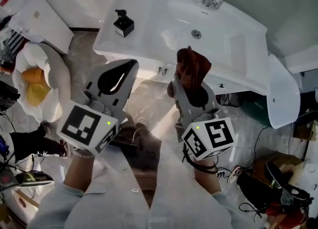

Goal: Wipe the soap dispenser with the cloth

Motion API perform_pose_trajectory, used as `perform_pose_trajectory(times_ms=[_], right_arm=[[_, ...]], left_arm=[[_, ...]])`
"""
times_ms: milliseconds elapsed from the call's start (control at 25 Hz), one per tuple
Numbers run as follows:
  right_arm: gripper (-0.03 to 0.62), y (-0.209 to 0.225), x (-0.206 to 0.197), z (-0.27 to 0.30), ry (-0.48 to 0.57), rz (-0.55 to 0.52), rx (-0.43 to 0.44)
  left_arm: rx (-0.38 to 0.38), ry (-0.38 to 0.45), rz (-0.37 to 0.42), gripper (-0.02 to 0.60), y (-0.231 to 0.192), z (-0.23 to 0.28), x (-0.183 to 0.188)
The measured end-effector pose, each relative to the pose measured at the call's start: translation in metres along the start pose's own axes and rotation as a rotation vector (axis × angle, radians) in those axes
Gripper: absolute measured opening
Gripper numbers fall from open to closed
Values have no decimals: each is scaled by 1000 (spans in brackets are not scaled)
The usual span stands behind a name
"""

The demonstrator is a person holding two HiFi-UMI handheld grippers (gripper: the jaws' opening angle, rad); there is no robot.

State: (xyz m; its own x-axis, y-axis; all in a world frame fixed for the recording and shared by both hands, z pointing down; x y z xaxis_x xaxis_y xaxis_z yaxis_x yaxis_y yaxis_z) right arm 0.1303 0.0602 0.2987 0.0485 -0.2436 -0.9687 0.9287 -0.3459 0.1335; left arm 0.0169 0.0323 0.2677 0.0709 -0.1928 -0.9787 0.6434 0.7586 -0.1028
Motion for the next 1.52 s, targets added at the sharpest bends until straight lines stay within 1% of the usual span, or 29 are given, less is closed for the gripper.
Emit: perform_pose_trajectory(times_ms=[200,680,1080,1280,1520], right_arm=[[83,0,2,-7,9,6,-11],[83,2,18,-1,33,-5,-78],[82,-6,21,4,32,-4,-149],[82,-13,21,10,31,-10,-164],[83,-21,24,25,26,-19,-148]], left_arm=[[-15,0,9,5,7,2,5],[-104,25,28,5,4,20,23],[-180,25,50,5,-4,22,26],[-183,-19,-20,5,-7,18,22],[-178,-18,-31,5,-21,16,23]])
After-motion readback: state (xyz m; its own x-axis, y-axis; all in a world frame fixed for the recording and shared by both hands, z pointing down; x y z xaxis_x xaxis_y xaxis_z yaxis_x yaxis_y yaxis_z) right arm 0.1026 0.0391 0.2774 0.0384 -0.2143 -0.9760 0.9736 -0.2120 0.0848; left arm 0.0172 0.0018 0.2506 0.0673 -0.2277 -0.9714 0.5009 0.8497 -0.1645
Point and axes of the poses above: the fingertips, and each gripper's own axes: z forward along the fingers, y to its right, x out of its top, the point moved 1 cm from there along -z, backward along the fingers, and after that the axes turned 3 degrees about -z, right-handed, at the moved point
